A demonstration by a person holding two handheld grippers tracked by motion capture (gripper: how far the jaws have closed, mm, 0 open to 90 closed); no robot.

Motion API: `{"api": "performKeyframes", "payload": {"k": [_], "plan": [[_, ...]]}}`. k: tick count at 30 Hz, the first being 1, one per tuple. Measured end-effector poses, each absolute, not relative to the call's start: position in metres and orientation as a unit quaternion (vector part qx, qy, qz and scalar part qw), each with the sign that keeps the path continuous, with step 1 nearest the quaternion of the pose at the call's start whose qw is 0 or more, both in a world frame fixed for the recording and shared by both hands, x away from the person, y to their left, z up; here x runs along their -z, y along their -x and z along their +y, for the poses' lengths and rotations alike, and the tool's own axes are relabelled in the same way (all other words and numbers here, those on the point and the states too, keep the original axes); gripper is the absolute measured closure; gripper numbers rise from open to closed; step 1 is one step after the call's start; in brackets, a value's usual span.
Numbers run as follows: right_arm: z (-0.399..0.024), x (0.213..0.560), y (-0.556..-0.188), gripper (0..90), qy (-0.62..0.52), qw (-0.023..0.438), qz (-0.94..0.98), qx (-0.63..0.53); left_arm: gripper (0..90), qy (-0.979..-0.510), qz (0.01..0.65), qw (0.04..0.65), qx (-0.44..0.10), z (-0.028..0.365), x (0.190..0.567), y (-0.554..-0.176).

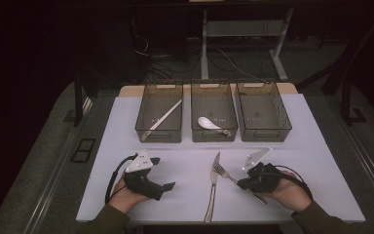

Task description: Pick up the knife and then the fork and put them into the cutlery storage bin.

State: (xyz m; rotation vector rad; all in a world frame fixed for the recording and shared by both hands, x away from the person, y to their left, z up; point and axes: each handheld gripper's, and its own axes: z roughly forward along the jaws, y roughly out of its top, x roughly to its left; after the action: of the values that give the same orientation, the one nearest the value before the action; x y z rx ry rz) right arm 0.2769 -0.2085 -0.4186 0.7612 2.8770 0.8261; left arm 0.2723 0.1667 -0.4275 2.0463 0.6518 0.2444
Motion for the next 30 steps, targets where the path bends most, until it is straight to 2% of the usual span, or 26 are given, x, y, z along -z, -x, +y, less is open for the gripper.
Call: {"api": "performKeyframes", "payload": {"k": [4,9,13,19,30], "plan": [[-0.204,0.417,-0.286,73.3,-0.268,0.026,0.929,-0.254,0.0,-0.836,0.266,0.47,-0.1,0.167,0.427,-0.272],[-0.193,0.42,-0.295,71.9,-0.274,0.014,0.933,-0.234,0.0,-0.835,0.266,0.47,-0.099,0.166,0.428,-0.272],[-0.186,0.422,-0.299,73.7,-0.275,0.017,0.938,-0.21,0.0,-0.835,0.266,0.471,-0.099,0.167,0.428,-0.272],[-0.179,0.425,-0.301,80.8,-0.269,0.022,0.944,-0.187,0.0,-0.836,0.266,0.47,-0.099,0.166,0.428,-0.272],[-0.179,0.424,-0.302,84.9,-0.258,0.031,0.949,-0.181,0.0,-0.837,0.265,0.47,-0.097,0.165,0.428,-0.272]]}}
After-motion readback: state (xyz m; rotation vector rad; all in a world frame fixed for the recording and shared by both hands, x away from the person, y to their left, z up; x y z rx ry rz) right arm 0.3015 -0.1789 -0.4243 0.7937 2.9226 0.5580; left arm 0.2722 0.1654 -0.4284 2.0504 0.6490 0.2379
